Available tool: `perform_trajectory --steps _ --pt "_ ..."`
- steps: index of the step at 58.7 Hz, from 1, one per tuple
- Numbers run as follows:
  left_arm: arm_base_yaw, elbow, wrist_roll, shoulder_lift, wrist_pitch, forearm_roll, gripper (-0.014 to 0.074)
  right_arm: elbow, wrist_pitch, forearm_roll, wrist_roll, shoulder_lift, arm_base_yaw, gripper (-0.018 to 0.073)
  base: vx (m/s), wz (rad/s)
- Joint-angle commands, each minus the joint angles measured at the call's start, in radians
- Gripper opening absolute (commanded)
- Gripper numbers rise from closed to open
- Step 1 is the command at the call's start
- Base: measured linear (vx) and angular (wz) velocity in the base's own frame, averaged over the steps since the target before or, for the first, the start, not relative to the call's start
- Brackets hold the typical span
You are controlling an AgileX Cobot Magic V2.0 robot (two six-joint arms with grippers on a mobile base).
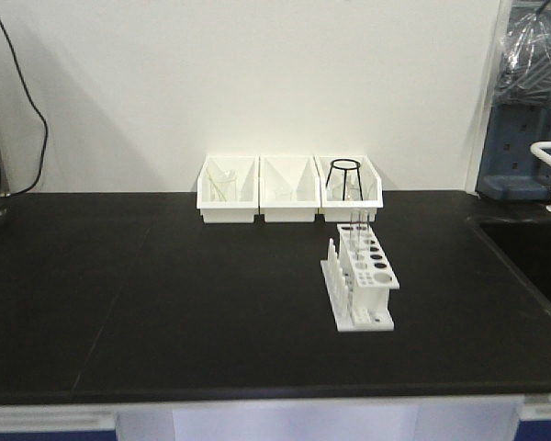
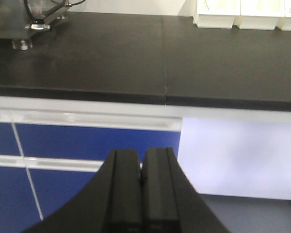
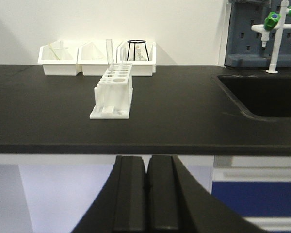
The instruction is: Flip and reinsert test tube from rack
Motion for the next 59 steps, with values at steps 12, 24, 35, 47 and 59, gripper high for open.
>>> perform_trajectory --steps 12,24,35,47,59 --pt "-0.007 0.000 0.000 -0.011 -0.087 -0.004 -0.0006 0.000 -0.082 -0.004 0.000 -0.011 -0.006 -0.0012 0.42 -0.01" --pt "-0.007 0.000 0.000 -0.011 -0.087 -0.004 -0.0006 0.000 -0.082 -0.004 0.000 -0.011 -0.006 -0.0012 0.39 0.00" --pt "-0.007 0.000 0.000 -0.011 -0.087 -0.004 -0.0006 0.000 -0.082 -0.004 0.000 -0.011 -0.006 -0.0012 0.33 0.01" --pt "-0.007 0.000 0.000 -0.011 -0.087 -0.004 -0.0006 0.000 -0.082 -0.004 0.000 -0.011 -0.006 -0.0012 0.29 0.01" --pt "-0.007 0.000 0.000 -0.011 -0.087 -0.004 -0.0006 0.000 -0.082 -0.004 0.000 -0.011 -0.006 -0.0012 0.24 0.01"
